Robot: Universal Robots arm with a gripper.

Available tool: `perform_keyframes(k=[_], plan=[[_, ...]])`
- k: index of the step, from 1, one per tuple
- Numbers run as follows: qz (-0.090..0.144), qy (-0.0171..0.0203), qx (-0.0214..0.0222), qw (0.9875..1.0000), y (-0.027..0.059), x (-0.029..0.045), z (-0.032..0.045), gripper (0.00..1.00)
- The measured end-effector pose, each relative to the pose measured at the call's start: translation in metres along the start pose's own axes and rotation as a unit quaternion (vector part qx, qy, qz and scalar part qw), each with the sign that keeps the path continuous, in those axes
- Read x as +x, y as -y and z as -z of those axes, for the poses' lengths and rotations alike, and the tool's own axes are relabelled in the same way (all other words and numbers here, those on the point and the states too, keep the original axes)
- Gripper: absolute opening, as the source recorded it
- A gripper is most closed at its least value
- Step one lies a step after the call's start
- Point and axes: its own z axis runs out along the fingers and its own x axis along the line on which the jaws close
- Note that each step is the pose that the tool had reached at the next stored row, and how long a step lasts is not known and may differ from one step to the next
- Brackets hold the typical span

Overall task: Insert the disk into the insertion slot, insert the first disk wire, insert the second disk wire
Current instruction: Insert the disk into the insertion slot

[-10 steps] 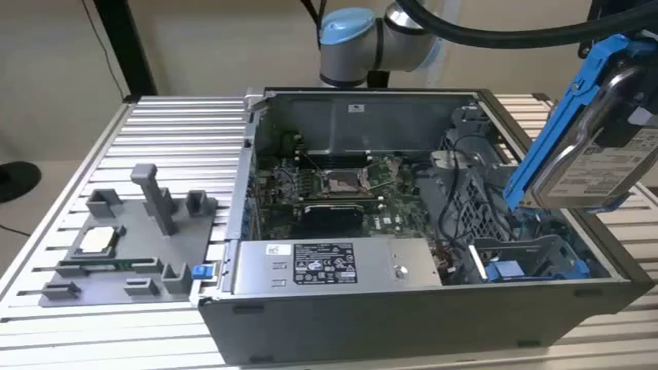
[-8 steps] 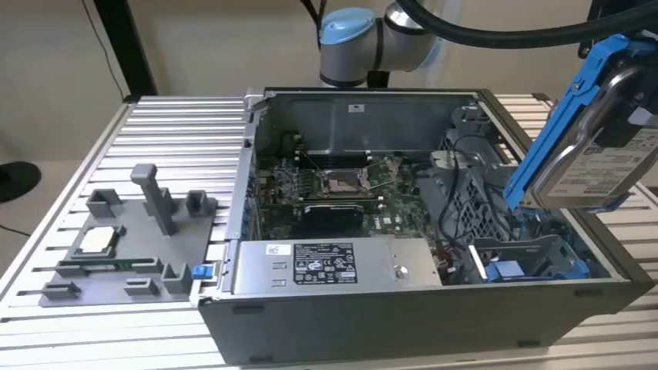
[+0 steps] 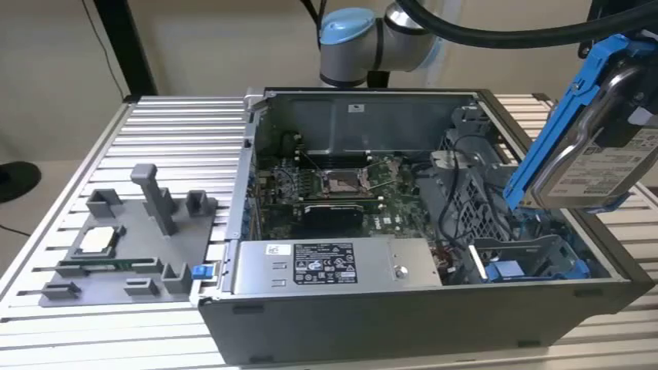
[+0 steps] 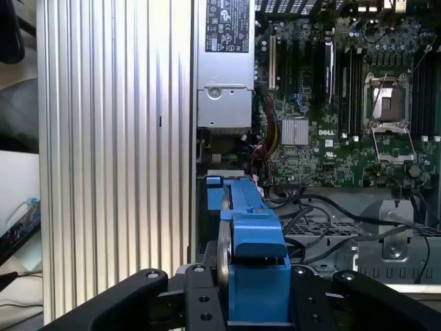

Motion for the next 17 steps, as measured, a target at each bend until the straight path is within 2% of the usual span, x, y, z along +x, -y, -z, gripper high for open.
perform_keyframes(k=[4, 14, 17], plan=[[0.0, 0.0, 0.0, 1.0, 0.0001, 0.0, -0.0011, 0.0], [0.0, 0.0001, 0.0, 1.0, 0.0024, 0.0045, -0.0163, 0.0], [0.0, -0.0001, 0.0, 1.0, 0.0027, 0.0047, -0.0181, 0.0]])
